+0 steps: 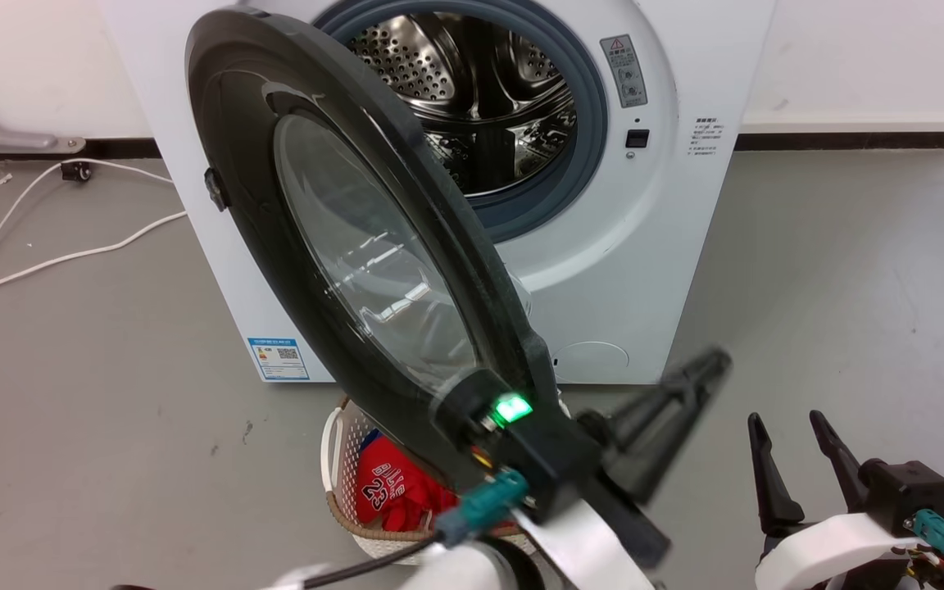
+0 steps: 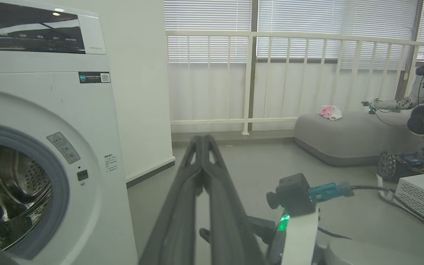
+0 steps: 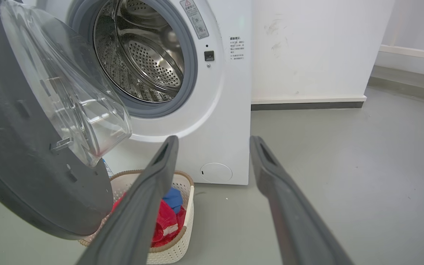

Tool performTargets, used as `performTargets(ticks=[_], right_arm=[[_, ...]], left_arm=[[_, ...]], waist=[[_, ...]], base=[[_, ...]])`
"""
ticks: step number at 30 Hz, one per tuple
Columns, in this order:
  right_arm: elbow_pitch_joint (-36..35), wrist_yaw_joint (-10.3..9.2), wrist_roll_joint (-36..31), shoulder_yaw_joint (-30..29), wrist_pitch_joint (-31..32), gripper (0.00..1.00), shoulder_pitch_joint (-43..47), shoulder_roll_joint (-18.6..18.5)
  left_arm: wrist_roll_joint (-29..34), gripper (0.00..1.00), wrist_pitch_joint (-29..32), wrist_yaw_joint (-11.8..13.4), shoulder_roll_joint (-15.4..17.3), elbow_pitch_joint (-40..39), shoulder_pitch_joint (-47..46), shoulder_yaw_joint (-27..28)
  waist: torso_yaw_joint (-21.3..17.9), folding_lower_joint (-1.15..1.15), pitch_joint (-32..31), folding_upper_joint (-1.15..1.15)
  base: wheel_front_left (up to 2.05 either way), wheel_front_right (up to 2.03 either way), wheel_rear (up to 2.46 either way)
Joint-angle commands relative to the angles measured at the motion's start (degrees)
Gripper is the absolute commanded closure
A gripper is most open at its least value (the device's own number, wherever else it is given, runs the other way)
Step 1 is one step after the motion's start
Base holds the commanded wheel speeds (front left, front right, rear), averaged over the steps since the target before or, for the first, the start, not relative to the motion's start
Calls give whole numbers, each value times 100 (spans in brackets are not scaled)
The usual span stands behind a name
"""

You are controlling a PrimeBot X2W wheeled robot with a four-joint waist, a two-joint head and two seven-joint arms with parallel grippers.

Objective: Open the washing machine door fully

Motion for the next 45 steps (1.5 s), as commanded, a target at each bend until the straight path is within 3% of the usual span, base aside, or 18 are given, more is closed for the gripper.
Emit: performTargets(ticks=[1, 10, 21, 33, 45], right_arm=[[-16, -1, 17, -7, 8, 0, 88, 16], [-23, -1, 23, 39, 58, 0, -15, 16], [44, -1, 41, 125, 62, 0, -96, 16], [120, -1, 93, 178, 62, 0, -153, 16], [189, -1, 205, 149, 39, 0, -107, 16]], left_arm=[[-59, 100, 50, -11, -3, 54, 92, -108], [-441, 100, 358, -3, -4, 968, 346, -869], [-681, 100, -85, 548, -5, 2227, -68, -548], [-1129, 100, -634, 823, -5, 3189, -469, -226], [-1434, 100, -707, 1167, 108, 3787, -549, -194]], waist=[[1, 0, 13, 0], [-68, 0, 139, 0], [-213, 0, 214, 0], [-224, 0, 231, 0], [-142, 0, 180, 0]], base=[[0, 0, 0], [0, 0, 0], [0, 0, 0], [0, 0, 0], [0, 0, 0]])
